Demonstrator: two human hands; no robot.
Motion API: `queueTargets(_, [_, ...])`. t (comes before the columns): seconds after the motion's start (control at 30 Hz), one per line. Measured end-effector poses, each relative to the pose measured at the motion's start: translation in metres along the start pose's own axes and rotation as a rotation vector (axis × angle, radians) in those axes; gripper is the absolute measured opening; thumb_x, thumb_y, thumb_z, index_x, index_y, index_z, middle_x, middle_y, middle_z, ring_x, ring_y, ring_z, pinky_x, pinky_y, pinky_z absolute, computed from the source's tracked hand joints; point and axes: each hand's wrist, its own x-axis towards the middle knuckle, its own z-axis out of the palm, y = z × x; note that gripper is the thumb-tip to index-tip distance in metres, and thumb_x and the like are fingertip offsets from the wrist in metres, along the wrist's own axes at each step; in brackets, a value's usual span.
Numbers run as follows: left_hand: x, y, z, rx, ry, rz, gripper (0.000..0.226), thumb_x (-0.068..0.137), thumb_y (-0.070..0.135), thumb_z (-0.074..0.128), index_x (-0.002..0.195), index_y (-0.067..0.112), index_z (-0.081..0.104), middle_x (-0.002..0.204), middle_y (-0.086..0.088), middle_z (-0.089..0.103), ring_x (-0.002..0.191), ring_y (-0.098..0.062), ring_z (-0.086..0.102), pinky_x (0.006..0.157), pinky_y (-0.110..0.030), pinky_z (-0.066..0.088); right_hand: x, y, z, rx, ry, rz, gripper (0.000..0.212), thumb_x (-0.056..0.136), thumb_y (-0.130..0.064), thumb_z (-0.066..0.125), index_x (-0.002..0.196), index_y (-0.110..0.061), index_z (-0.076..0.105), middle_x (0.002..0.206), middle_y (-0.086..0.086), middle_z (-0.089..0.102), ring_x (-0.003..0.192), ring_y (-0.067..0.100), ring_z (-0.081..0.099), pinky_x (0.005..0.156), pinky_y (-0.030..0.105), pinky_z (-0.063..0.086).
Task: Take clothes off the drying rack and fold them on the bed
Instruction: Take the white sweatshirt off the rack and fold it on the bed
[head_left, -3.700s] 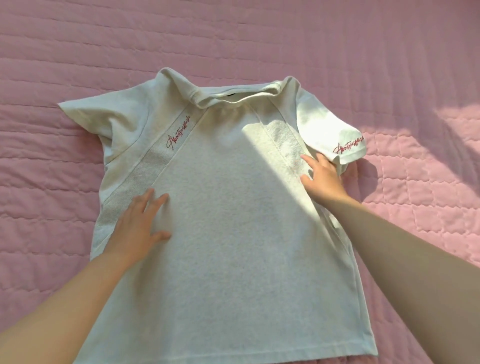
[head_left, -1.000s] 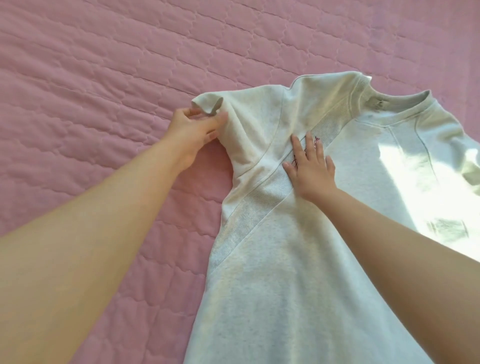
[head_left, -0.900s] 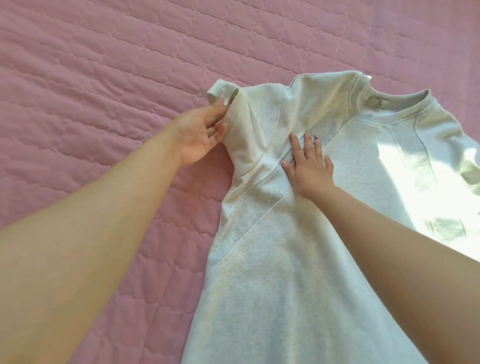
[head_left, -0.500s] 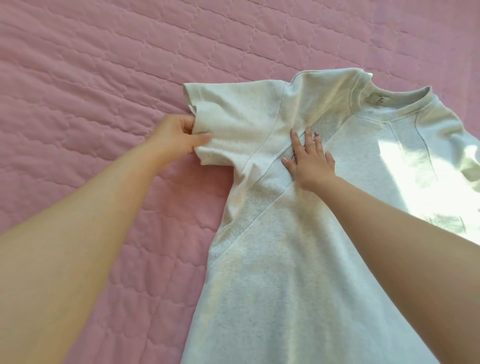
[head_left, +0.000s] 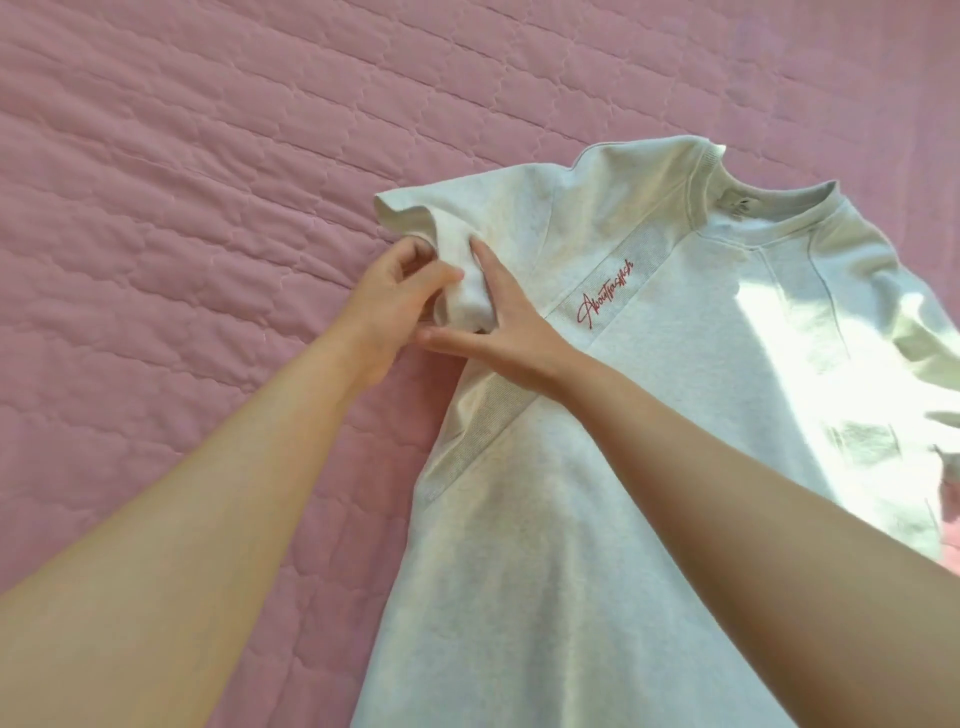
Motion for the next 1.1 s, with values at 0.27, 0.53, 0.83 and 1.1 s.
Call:
queueTargets(0.27, [-0.047,-0.022,0.030,0.234,0.158,0.212,0.027,0.088,0.020,0.067,0.113,0.020,0.060,0.114,0.003,0.066,0.106,-0.007,0.061,0.088,-0.022,0.047,0.008,0.003,-0.022,0.491,0.509,0.382,0.012,0.094,-0.022,0.051,0.095,-0.018,0.063,0.098,0.004,0.066,0.096,0.021,0.064,0.089,0.037,0.052])
queueTargets(0.53, [-0.165,-0.132,0.091,1.065,-0.028,0.185,0.059,0.075,0.037,0.063,0.127,0.036,0.036,0.112,0.012,0.047,0.096,-0.019,0.058,0.070,-0.038,0.050,-0.078,0.052,-0.111,1.390,0.626,0.277,0.046,0.100,-0.042,0.039,0.128,-0.012,0.057,0.122,0.011,0.066,0.112,0.028,0.063,0.095,0.045,0.051])
queueTargets(0.83, [-0.204,-0.187,0.120,1.455,0.063,0.327,0.095,0.042,-0.002,0.071,0.129,0.022,0.043,0.110,-0.006,0.047,0.079,-0.024,0.050,0.044,-0.028,0.043,-0.121,0.099,-0.118,1.068,0.599,0.623,0.036,0.089,-0.015,0.065,0.124,-0.009,0.056,0.102,0.007,0.068,0.089,0.018,0.067,0.060,0.030,0.057])
queueTargets(1.1, [-0.217,-0.188,0.123,1.574,0.144,0.352,0.083,0.047,-0.002,0.065,0.125,0.019,0.050,0.110,-0.006,0.042,0.080,-0.025,0.043,0.055,-0.028,0.044,-0.150,0.106,-0.108,0.820,0.189,0.706,0.022,0.087,-0.016,0.069,0.108,-0.012,0.061,0.108,0.002,0.067,0.097,0.016,0.067,0.079,0.029,0.055])
